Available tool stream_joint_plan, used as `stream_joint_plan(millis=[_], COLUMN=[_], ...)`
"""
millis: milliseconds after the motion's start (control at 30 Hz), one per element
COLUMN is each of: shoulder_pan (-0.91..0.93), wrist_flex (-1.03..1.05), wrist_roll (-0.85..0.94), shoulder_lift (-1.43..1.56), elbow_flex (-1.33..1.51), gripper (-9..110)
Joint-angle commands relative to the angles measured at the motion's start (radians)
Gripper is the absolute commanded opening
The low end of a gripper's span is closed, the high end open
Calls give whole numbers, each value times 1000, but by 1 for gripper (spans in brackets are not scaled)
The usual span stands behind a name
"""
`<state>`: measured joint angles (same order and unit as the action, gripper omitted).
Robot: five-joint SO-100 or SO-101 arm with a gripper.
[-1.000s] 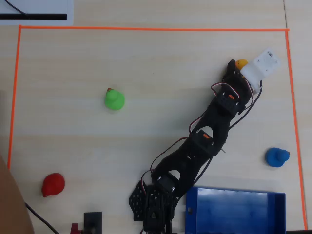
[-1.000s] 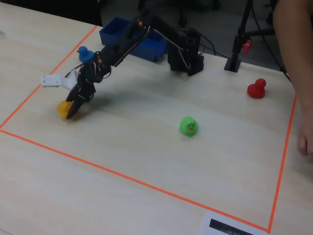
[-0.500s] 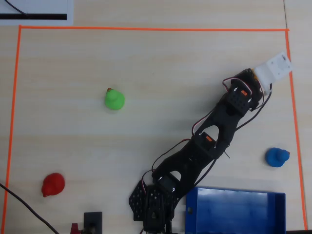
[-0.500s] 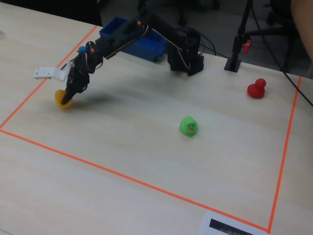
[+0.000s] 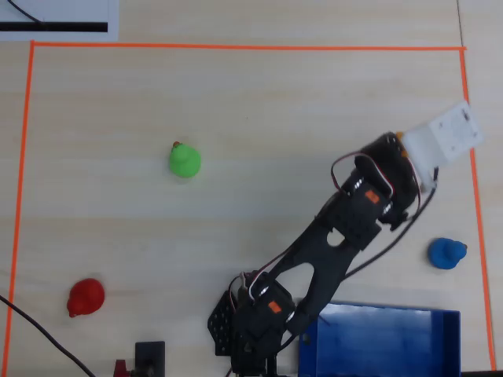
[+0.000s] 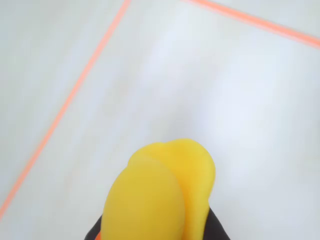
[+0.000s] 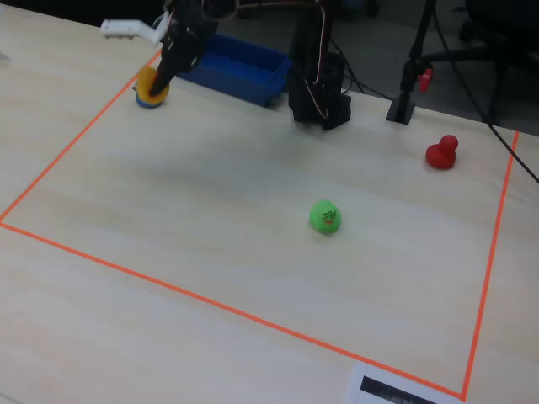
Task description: Grasp yellow duck and put it into box.
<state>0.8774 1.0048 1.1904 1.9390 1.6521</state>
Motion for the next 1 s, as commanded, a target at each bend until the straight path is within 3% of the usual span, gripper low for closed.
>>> stream_joint_plan(millis=[0, 133, 400, 767, 867, 967], shoulder_pan=[291, 574, 962, 1028, 1035, 1046], wrist_flex=[-63, -26, 204, 351, 319, 307], wrist_roll=[135, 245, 216, 215, 215, 225], shoulder_lift=[161, 189, 302, 453, 434, 425], elbow_flex=[153, 241, 299, 423, 436, 442], gripper=[0, 0, 0, 0, 13, 13])
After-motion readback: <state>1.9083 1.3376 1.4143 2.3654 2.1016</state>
